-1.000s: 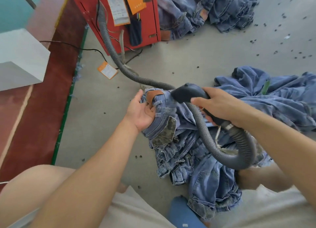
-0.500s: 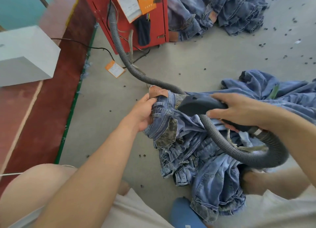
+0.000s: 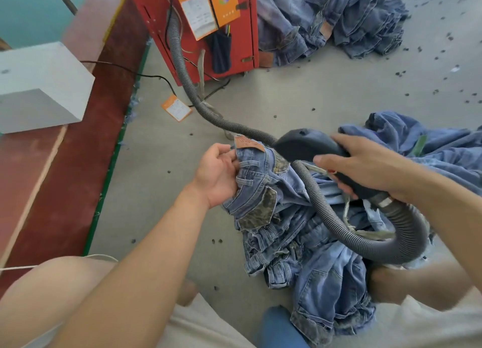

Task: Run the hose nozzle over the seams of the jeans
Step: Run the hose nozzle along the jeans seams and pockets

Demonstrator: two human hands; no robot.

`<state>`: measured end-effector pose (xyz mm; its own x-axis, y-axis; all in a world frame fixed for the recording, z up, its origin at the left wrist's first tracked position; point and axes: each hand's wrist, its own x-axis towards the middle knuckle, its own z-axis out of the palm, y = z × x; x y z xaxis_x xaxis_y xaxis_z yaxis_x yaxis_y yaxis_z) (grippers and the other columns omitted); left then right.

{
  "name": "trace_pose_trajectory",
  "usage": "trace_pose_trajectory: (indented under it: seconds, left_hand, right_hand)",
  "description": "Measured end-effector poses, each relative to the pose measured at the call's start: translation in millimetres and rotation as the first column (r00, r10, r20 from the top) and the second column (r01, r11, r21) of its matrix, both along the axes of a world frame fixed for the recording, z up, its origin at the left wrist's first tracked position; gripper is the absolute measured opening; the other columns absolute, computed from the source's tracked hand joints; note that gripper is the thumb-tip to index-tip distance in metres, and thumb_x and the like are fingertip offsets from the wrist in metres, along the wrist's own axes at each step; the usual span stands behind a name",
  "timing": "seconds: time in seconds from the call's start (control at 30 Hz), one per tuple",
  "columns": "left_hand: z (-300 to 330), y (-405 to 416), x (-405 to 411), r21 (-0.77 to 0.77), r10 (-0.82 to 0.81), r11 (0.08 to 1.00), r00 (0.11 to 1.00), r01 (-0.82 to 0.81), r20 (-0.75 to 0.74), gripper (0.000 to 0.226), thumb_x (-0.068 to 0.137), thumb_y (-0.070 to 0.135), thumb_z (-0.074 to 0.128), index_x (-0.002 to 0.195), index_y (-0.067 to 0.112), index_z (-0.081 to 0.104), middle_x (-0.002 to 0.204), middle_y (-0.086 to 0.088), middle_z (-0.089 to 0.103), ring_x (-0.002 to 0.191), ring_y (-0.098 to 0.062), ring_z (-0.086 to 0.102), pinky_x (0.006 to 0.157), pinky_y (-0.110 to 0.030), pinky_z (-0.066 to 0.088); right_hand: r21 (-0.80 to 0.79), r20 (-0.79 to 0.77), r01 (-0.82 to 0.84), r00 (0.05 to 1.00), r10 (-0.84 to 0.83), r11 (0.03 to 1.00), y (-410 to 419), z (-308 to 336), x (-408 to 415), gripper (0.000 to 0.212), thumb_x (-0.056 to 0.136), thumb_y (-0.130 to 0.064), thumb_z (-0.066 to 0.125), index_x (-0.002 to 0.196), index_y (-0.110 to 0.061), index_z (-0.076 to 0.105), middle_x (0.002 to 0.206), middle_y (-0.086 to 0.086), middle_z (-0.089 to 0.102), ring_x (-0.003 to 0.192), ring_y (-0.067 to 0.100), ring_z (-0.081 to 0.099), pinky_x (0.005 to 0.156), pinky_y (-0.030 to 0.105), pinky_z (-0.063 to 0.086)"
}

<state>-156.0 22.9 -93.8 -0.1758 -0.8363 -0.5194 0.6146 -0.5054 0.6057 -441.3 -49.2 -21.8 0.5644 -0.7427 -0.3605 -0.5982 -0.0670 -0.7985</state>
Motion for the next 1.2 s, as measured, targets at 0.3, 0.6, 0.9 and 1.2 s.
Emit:
trace_pose_trajectory:
  seconds: [0.3,0.6,0.9,1.2]
  left_hand:
    - [2.6,7.4,13.7,-0.065,-0.122,0.99,0.992,0.121,-0.011,0.05,0.093,0.036,0.028,0.123,0.019,0.063,0.071,0.001,0.058,0.067,-0.019,0.049,0.068,-0.035,0.042]
    - [8.4,12.5,27.4,0.064,-0.325,0.945,0.898,0.321,0.295,0.031,0.103,0.013,0.047,0.131,0.01,0.057,0.121,-0.02,0.06,0.086,-0.029,0.064,0.075,-0.041,0.048]
    - [3.1,13.7,22.4,0.098,-0.21,0.977,0.922,0.188,0.325,0.027,0.109,0.021,0.044,0.111,0.01,0.068,0.086,-0.008,0.076,0.072,-0.02,0.071,0.058,-0.029,0.05]
    - [16.1,13.1,15.7,0.032,-0.293,0.956,0.951,0.291,0.096,0.058,0.098,0.057,0.03,0.117,0.011,0.06,0.086,-0.012,0.052,0.069,-0.023,0.037,0.061,-0.036,0.025]
  right_hand:
    - [-0.093,-0.068,0.133,0.988,-0.139,0.987,2.9,-4.4,18.7,0.024,0.097,-0.045,0.062,0.09,-0.022,0.059,0.056,0.011,0.065,0.041,0.024,0.057,0.047,0.044,0.054]
    - [0.015,-0.164,-0.412,0.898,0.409,0.911,11.5,29.2,6.8,0.019,0.093,-0.053,0.062,0.111,-0.055,0.056,0.057,0.008,0.066,0.043,0.025,0.059,0.046,0.039,0.053]
    - [-0.163,-0.011,-0.259,0.965,0.261,0.952,6.8,17.1,25.5,0.009,0.098,-0.052,0.062,0.103,-0.045,0.061,0.059,0.004,0.066,0.043,0.014,0.058,0.045,0.025,0.048]
    - [-0.113,-0.029,-0.334,0.942,0.333,0.936,15.5,14.1,32.6,0.005,0.1,-0.045,0.063,0.101,-0.042,0.06,0.058,0.008,0.065,0.043,0.024,0.058,0.046,0.036,0.05]
